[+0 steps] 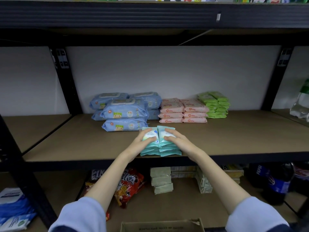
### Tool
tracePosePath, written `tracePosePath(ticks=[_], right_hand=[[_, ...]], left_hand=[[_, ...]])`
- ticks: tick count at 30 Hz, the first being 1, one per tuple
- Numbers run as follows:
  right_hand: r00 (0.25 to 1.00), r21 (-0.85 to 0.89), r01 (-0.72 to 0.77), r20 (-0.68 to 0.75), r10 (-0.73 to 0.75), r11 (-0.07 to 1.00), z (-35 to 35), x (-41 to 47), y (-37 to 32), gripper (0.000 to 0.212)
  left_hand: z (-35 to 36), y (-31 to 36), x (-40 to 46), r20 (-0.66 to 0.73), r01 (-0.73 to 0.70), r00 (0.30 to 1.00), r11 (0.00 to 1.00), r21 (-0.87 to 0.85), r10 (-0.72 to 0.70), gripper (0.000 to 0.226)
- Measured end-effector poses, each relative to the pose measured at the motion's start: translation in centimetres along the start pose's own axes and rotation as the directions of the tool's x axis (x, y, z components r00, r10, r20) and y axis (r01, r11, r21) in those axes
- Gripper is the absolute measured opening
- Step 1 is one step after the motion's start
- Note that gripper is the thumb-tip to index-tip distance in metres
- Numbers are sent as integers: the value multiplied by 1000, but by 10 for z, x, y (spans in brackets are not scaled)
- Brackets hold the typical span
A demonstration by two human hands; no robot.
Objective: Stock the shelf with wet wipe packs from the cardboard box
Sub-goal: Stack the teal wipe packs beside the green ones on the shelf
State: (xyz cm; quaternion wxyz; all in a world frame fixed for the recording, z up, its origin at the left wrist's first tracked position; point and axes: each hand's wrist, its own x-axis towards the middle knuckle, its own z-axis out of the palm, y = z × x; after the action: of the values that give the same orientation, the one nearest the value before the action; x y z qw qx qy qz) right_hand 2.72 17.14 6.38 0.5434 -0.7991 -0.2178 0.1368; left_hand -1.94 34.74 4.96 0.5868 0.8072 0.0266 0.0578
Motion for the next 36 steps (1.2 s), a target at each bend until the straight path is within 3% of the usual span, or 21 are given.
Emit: tracePosePath(ticks=[4, 10, 13, 16, 19, 22, 25, 28, 31, 36], right_hand=[[997, -23, 47, -63, -49, 999, 2, -14, 3, 63], [949, -308, 167, -209, -238, 937, 14, -66, 32, 68], [948, -386, 151, -205, -244, 910, 27, -97, 58, 63], [979, -386, 81, -144, -147, 919, 43, -119, 93, 50], [997, -399, -34, -82, 1, 916, 62, -135, 132, 35], [983, -408, -169, -6, 183, 897, 79, -146, 173, 29], [933, -453, -298, 47, 356, 840, 93, -155, 215, 32], [847, -557, -393, 91, 524, 732, 103, -163, 255, 33], [768, -650, -422, 115, 630, 633, 113, -167, 287, 33], [687, -622, -529, 85, 722, 577, 126, -168, 338, 43]], left_hand=[[4, 6, -15, -73, -40, 996, 999, 26, 42, 54], [7, -7, -71, -129, -123, 979, 959, 257, 161, 53], [17, -30, -110, -165, -134, 965, 921, 367, 206, 45], [37, -64, -136, -125, -88, 981, 918, 386, 147, 39], [60, -113, -150, -2, 1, 1000, 915, 405, 0, 31], [82, -165, -163, 96, 122, 977, 867, 483, -191, 29], [104, -215, -173, 158, 213, 918, 789, 576, -363, 32], [123, -254, -179, 207, 213, 845, 667, 714, -492, 38], [139, -283, -181, 211, 203, 798, 582, 788, -564, 41], [153, -326, -173, 161, 268, 767, 538, 800, -621, 41]])
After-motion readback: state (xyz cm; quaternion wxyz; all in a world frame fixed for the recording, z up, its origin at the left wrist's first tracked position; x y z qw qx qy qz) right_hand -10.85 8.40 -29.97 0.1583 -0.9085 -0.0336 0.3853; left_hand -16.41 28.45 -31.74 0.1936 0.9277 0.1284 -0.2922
